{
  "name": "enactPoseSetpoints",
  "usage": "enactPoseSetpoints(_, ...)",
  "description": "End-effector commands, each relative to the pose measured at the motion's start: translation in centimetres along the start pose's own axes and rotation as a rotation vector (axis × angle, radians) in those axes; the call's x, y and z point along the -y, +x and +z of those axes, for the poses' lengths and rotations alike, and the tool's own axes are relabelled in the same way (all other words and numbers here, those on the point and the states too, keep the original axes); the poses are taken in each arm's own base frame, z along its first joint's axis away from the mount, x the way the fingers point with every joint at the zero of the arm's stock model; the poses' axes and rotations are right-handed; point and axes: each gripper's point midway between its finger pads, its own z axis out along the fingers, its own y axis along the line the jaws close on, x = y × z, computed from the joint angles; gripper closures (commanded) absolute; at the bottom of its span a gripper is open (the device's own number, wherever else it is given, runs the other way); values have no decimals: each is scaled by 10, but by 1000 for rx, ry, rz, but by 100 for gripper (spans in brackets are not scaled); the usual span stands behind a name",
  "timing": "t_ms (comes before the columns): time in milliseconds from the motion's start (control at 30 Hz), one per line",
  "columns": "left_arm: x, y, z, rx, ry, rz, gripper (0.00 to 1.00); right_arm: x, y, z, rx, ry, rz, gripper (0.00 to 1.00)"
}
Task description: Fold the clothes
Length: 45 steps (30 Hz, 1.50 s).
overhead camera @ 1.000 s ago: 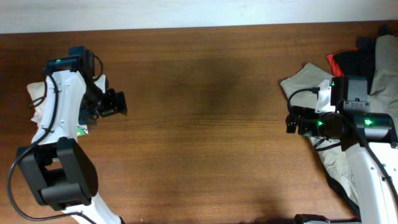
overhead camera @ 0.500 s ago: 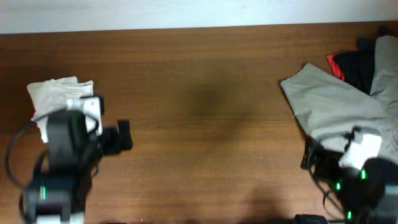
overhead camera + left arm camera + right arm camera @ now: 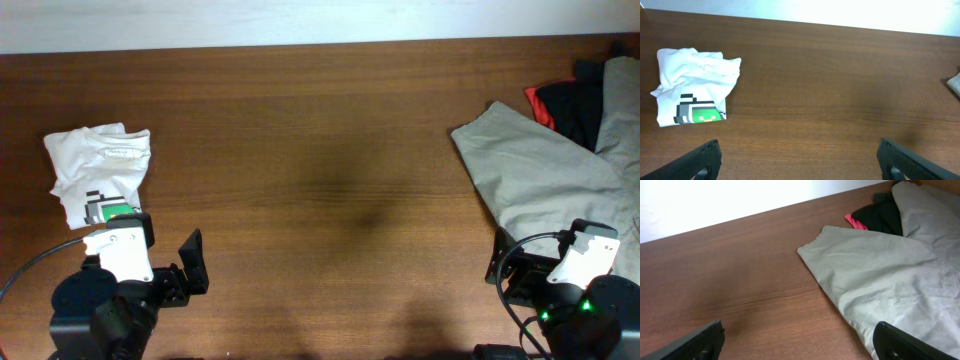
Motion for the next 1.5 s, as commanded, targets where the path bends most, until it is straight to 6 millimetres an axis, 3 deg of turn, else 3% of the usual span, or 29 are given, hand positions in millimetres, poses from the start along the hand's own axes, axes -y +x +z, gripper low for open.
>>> enactPoseSetpoints(0, 0, 3, 1, -5, 0, 14, 1, 4, 1, 1, 3, 20, 8, 1)
enactPoseSetpoints(133, 0, 3, 1, -5, 0, 14, 1, 5, -5, 1, 89, 19, 0, 1)
enactPoseSetpoints(367, 0, 3, 1, -5, 0, 14, 1, -28, 9, 31, 490, -213, -162, 1)
enactPoseSetpoints(533, 0, 3, 1, -5, 0, 14, 1, -31, 21, 65, 573, -224, -221, 1)
enactPoseSetpoints(667, 0, 3, 1, -5, 0, 14, 1, -25, 54, 99, 551, -213, -242, 1)
enactPoseSetpoints(800, 0, 3, 1, -5, 0, 14, 1, -20, 81, 114, 422, -199, -241, 1)
enactPoseSetpoints(1467, 0, 3, 1, -5, 0, 14, 1, -20, 81, 115, 420, -199, -241, 1)
